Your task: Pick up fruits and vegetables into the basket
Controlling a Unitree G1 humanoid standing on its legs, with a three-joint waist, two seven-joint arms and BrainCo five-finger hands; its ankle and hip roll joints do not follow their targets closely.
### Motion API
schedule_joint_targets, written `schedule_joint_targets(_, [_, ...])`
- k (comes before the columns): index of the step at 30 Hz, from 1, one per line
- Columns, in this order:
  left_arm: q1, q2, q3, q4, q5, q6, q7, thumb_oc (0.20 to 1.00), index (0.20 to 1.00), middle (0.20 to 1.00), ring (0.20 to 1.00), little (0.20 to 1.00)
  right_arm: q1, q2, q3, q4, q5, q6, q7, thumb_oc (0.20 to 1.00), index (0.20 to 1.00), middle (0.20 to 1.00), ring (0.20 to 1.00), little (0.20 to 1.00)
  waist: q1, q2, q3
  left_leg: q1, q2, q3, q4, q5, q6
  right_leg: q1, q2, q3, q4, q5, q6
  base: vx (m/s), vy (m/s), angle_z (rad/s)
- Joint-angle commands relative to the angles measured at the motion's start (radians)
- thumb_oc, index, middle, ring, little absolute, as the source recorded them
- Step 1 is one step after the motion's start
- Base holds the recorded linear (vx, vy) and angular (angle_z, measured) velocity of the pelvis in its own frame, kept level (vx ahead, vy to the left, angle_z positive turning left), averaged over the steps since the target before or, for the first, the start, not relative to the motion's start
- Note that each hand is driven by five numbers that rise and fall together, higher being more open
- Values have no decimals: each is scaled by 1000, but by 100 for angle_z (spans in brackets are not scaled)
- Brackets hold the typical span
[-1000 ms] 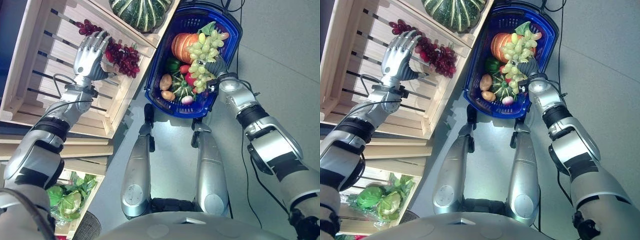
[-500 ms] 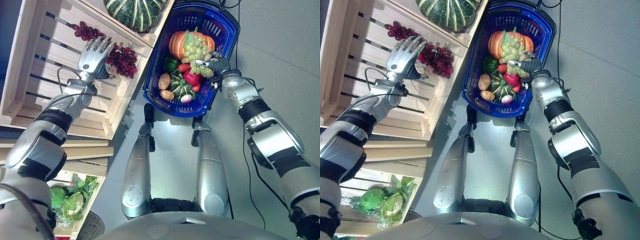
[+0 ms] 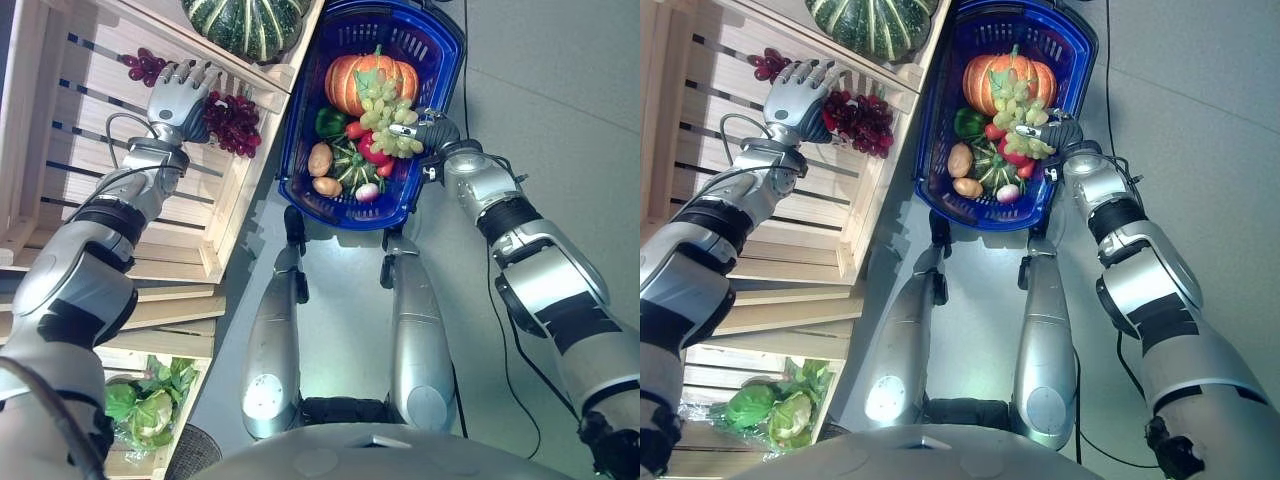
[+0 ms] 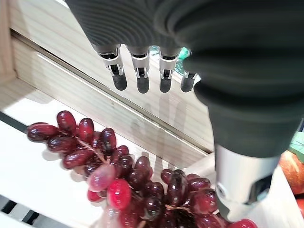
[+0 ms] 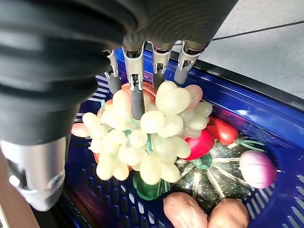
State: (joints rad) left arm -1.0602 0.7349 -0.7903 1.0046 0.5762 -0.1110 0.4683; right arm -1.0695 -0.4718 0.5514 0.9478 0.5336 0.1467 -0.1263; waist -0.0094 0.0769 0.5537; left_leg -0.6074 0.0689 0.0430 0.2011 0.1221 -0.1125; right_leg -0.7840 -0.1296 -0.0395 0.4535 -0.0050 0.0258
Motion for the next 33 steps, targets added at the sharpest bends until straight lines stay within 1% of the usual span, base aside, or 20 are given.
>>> schedule_joint_targets(1, [8, -16, 40, 30, 19, 42, -21, 1000, 1000, 1000, 1000, 1000, 6, -27, 17, -74, 49, -63, -28, 1000, 1000, 1000, 1000, 1000, -20, 31, -34, -45, -76, 32, 62, -51, 38, 87, 59, -92, -64, -46, -4, -13, 2, -3])
schedule_joint_targets(5, [30, -6, 44, 33, 8, 61, -62, 1000, 1000, 1000, 1000, 1000, 65, -53, 8, -197, 98, -94, -52, 1000, 1000, 1000, 1000, 1000, -34, 16, -34, -55, -72, 35, 56, -51, 39, 79, 66, -86, -74, -43, -2, 0, 0, 0])
schedule_joint_targets(9, [69, 6, 44, 40, -7, 99, -141, 1000, 1000, 1000, 1000, 1000, 145, -82, -13, -338, 131, -131, -66, 1000, 1000, 1000, 1000, 1000, -52, -2, -34, -66, -67, 38, 52, -52, 40, 71, 73, -80, -83, -38, 1, 0, 0, 0])
schedule_joint_targets(11, [85, 12, 54, 42, -19, 105, -141, 1000, 1000, 1000, 1000, 1000, 180, -98, -18, -392, 127, -132, -74, 1000, 1000, 1000, 1000, 1000, -60, -9, -34, -69, -64, 41, 46, -51, 40, 68, 78, -77, -87, -36, 2, 0, 0, 0])
schedule_joint_targets(14, [97, 22, 62, 48, -23, 107, -146, 1000, 1000, 1000, 1000, 1000, 214, -116, -28, -438, 120, -150, -56, 1000, 1000, 1000, 1000, 1000, -68, -16, -34, -74, -61, 43, 45, -51, 42, 63, 82, -73, -90, -35, 2, 0, 0, 0])
schedule_joint_targets(16, [110, 28, 69, 50, -22, 111, -145, 1000, 1000, 1000, 1000, 1000, 245, -126, -39, -476, 106, -175, -43, 1000, 1000, 1000, 1000, 1000, -73, -22, -34, -79, -61, 40, 48, -51, 42, 60, 84, -70, -90, -34, 3, 0, 0, 0])
schedule_joint_targets(20, [123, 38, 82, 52, -17, 114, -149, 1000, 1000, 1000, 1000, 1000, 289, -137, -60, -547, 62, -229, -66, 1000, 1000, 1000, 1000, 1000, -81, -32, -34, -82, -59, 41, 44, -51, 42, 60, 86, -67, -96, -32, 6, -8, -6, -3])
schedule_joint_targets(24, [141, 37, 99, 49, -6, 128, -139, 1000, 1000, 1000, 1000, 1000, 330, -145, -102, -624, 18, -309, -140, 1000, 1000, 1000, 1000, 1000, -89, -38, -34, -82, -57, 40, 40, -52, 43, 62, 87, -62, -103, -31, 10, -1, -1, -1])
schedule_joint_targets(26, [152, 35, 107, 52, 1, 136, -116, 1000, 1000, 1000, 1000, 1000, 353, -146, -136, -663, -40, -358, -208, 1000, 1000, 1000, 1000, 1000, -95, -41, -34, -82, -57, 40, 38, -54, 43, 62, 89, -59, -106, -30, 12, 0, 0, 0])
schedule_joint_targets(27, [157, 35, 113, 54, 6, 137, -107, 1000, 1000, 1000, 1000, 1000, 359, -148, -146, -672, -49, -365, -220, 1000, 1000, 1000, 1000, 1000, -97, -42, -34, -83, -57, 40, 38, -54, 43, 61, 89, -58, -107, -29, 13, 0, 0, 0])
schedule_joint_targets(29, [167, 34, 122, 58, 13, 149, -60, 1000, 1000, 1000, 1000, 1000, 375, -149, -172, -695, -101, -393, -281, 1000, 1000, 1000, 1000, 1000, -101, -43, -34, -84, -57, 40, 38, -55, 43, 61, 90, -55, -109, -30, 14, 0, 0, 0])
schedule_joint_targets(30, [175, 29, 134, 62, 27, 160, -4, 1000, 1000, 1000, 1000, 1000, 385, -146, -193, -709, -120, -403, -319, 1000, 1000, 1000, 1000, 1000, -103, -43, -34, -84, -57, 40, 37, -57, 44, 61, 90, -52, -110, -31, 15, 0, 0, 0])
schedule_joint_targets(33, [178, 26, 148, 71, 44, 174, 21, 1000, 1000, 1000, 1000, 1000, 402, -144, -220, -711, -138, -413, -364, 1000, 1000, 1000, 1000, 1000, -104, -45, -34, -85, -56, 40, 39, -60, 44, 61, 89, -51, -108, -33, 16, 0, 0, 0])
